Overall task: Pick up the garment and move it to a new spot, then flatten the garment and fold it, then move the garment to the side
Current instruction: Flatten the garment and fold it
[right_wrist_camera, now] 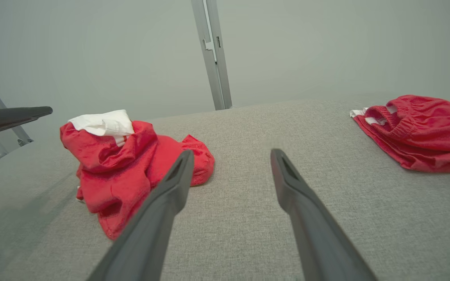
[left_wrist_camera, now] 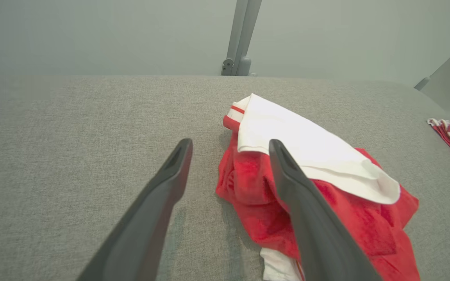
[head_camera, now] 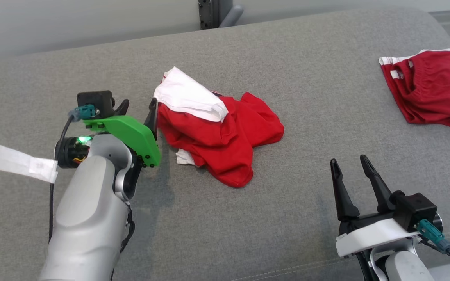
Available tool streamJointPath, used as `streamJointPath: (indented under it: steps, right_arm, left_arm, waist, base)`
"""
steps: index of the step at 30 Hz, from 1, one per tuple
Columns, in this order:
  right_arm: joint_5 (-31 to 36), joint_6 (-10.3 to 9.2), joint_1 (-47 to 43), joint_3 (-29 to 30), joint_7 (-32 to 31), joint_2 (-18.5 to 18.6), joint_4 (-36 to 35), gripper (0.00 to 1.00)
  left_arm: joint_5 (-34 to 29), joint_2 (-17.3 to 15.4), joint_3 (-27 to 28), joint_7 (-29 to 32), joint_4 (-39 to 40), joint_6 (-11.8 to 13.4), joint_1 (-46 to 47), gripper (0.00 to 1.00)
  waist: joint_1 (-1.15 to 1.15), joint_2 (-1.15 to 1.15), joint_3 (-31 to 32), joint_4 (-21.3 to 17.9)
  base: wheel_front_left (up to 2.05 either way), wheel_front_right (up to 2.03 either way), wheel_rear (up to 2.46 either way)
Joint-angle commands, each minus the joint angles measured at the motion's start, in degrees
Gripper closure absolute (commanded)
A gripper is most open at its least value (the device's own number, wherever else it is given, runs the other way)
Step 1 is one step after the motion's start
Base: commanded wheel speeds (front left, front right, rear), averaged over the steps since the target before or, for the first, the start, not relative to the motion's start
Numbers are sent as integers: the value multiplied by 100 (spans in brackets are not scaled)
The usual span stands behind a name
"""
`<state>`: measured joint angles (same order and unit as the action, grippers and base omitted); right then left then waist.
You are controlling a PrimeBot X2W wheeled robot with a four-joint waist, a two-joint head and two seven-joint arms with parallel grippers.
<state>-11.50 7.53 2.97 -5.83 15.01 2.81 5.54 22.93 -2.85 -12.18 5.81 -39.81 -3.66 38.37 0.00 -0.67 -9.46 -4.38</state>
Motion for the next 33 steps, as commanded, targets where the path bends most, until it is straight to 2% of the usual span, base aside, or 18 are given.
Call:
streamJointPath:
  steps: [1,5,11,16,17,18,19,21,22,23,33]
  right_arm:
    - [-34,-9,67,9,24,16,-15,0]
    - [-61,-9,114,-8,23,16,-36,0]
    - [-101,-9,186,-50,23,16,-54,0]
    - [-102,-9,201,-25,23,16,-70,0]
    - [-104,-9,205,-20,23,16,-71,0]
    - [-106,-9,213,-12,23,16,-71,0]
    - [-104,-9,223,-7,23,16,-71,0]
    - [-103,-9,226,-7,23,16,-78,0]
    - [-106,-9,227,-9,23,16,-75,0]
    - [-110,-9,231,-11,23,16,-70,0]
    - [-116,-9,234,11,23,16,-45,0]
  left_arm:
    - [86,-14,6,37,-94,42,153,0]
    - [310,-15,-61,321,-516,27,487,0]
    - [612,-13,-175,539,-975,199,941,0]
    - [916,-14,-326,546,-1057,166,1113,0]
    - [940,-14,-371,524,-1072,187,1128,11]
    - [981,-14,-410,486,-1077,193,1141,35]
    - [1017,-13,-446,449,-1081,196,1152,52]
    - [1033,-13,-534,353,-1093,215,1183,68]
    - [1054,-13,-571,317,-1110,227,1190,86]
    - [1065,-13,-605,293,-1131,224,1199,100]
    - [879,-39,-812,-320,-1185,295,1379,100]
  waist:
    - [0,67,-199,-170]
    - [0,67,-302,-224]
    - [0,67,-438,-288]
    - [0,67,-505,-293]
    - [0,67,-512,-292]
    - [0,67,-518,-290]
    - [0,67,-523,-289]
    - [0,67,-528,-282]
    - [0,67,-530,-279]
    - [0,67,-530,-275]
    - [0,67,-511,-219]
  base:
    - [0,0,0]
    - [0,0,0]
    - [0,0,0]
    - [0,0,0]
    - [0,0,0]
    - [0,0,0]
    - [0,0,0]
    - [0,0,0]
    - [0,0,0]
    - [0,0,0]
    - [0,0,0]
